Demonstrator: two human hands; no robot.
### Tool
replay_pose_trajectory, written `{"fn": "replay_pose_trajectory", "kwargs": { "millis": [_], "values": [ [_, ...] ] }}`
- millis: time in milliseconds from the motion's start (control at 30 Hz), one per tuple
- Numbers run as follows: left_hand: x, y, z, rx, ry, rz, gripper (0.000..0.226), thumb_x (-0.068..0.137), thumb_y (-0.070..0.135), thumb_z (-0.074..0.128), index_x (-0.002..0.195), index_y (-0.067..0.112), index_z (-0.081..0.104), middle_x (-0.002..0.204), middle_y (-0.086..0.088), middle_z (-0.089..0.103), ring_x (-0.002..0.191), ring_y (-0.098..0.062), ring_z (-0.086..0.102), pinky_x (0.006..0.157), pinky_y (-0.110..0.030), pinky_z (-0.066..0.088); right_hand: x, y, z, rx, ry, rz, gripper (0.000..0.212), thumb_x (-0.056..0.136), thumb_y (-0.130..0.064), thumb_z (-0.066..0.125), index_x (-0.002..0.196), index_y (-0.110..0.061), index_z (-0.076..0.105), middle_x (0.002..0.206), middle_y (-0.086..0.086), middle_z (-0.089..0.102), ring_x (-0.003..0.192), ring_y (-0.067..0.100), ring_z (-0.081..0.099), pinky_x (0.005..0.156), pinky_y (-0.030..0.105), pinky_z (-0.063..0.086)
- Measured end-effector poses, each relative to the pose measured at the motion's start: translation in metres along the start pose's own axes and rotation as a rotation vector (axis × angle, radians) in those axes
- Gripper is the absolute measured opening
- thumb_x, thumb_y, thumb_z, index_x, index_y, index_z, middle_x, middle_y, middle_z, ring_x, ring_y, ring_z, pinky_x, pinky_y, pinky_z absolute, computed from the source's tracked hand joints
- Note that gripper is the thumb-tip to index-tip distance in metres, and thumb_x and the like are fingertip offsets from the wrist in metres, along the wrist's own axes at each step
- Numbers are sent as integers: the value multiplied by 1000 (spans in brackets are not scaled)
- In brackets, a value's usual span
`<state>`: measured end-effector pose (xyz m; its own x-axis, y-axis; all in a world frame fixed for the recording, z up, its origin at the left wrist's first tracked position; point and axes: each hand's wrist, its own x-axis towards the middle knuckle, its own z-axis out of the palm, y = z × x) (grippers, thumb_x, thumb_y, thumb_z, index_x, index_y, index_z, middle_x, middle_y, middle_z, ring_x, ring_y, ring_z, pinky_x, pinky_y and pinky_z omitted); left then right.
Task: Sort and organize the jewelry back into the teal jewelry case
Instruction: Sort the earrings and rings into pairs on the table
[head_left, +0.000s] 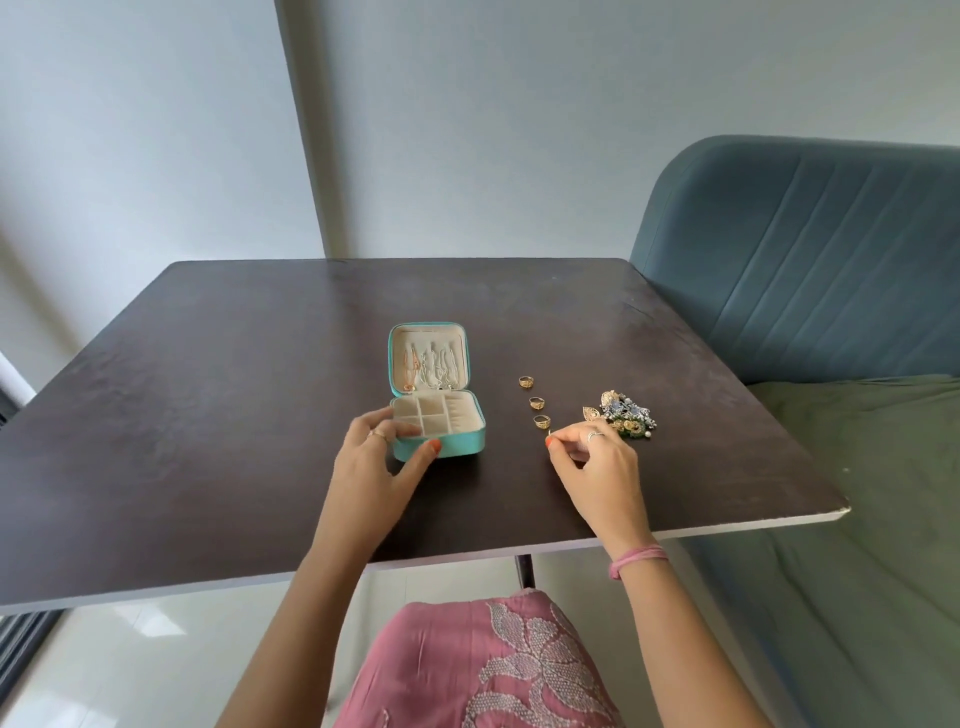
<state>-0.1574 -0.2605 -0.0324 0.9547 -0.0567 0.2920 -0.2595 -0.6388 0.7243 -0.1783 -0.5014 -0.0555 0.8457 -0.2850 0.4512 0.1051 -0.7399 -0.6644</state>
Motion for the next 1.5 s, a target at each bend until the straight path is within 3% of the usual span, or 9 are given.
{"fn": "replay_pose_trajectory", "kwargs": {
  "millis": [200, 333, 467, 600, 733, 833, 1033, 1200, 1500],
  "values": [
    [-8, -11, -1, -29, 2, 30, 12, 81, 27, 73, 91, 21, 69, 130, 1, 52, 118, -13, 52, 95, -21, 40, -2, -3, -2, 99, 32, 78, 7, 84, -13, 70, 89, -15, 71, 80, -5, 68, 73, -2, 64, 67, 2, 45],
    [-12, -17, -4, -32, -72, 75, 8, 79, 26, 76, 82, 26, 69, 131, 8, 47, 118, -4, 48, 100, -19, 38, -2, -4, -2, 121, 21, 79, 12, 83, -9, 69, 93, -16, 71, 77, -10, 67, 73, -2, 65, 66, 2, 46],
    [-14, -24, -13, -39, -161, 154, 17, 76, 25, 79, 76, 34, 65, 130, 14, 42, 119, 5, 42, 93, 5, 25, -3, -3, -1, 108, -2, 17, 17, 82, -5, 69, 96, -15, 73, 81, -5, 71, 78, -2, 65, 69, 3, 47],
    [-15, -29, -22, -106, -300, 165, 12, 75, 38, 75, 80, 29, 69, 136, 21, 36, 121, 20, 33, 96, 3, 27, -4, -6, 0, 142, -55, -67, 23, 82, 1, 67, 100, -13, 72, 88, -4, 71, 83, -7, 65, 73, 5, 48],
    [-14, -30, -21, -170, -301, 110, 19, 73, 45, 70, 79, 27, 72, 136, 22, 38, 125, 10, 38, 100, -6, 32, 0, -19, 3, 217, -133, -183, 21, 86, 0, 64, 101, -13, 71, 97, -3, 67, 85, 3, 68, 75, 14, 53],
    [-15, -31, -18, -166, -236, 81, 13, 74, 38, 76, 74, 26, 70, 134, 18, 44, 119, 14, 42, 91, 3, 31, 9, -38, 10, 205, -206, -283, 18, 85, -3, 66, 100, -12, 71, 97, -3, 65, 82, 4, 66, 74, 10, 50],
    [-14, -29, -19, -169, -219, 39, 42, 67, 52, 72, 100, 27, 63, 133, 17, 47, 117, 0, 50, 92, -11, 43, 36, -61, 20, 18, -436, -318, 20, 90, -17, 63, 108, -18, 71, 100, -5, 64, 82, 3, 63, 78, 14, 52],
    [-15, -29, -18, -239, -237, -5, 72, 69, 46, 76, 132, 29, 47, 130, 19, 48, 114, 4, 52, 94, -9, 43, 47, -65, 16, -120, -536, -333, 24, 92, -20, 61, 114, -19, 70, 103, -6, 64, 84, 4, 62, 82, 20, 54],
    [-15, -28, -18, -258, -238, -8, 76, 66, 48, 76, 134, 35, 42, 128, 21, 47, 113, 8, 50, 96, -10, 42, 52, -68, 10, -117, -585, -348, 23, 91, -21, 62, 112, -21, 71, 107, -7, 67, 88, 2, 62, 81, 16, 53]
  ]
}}
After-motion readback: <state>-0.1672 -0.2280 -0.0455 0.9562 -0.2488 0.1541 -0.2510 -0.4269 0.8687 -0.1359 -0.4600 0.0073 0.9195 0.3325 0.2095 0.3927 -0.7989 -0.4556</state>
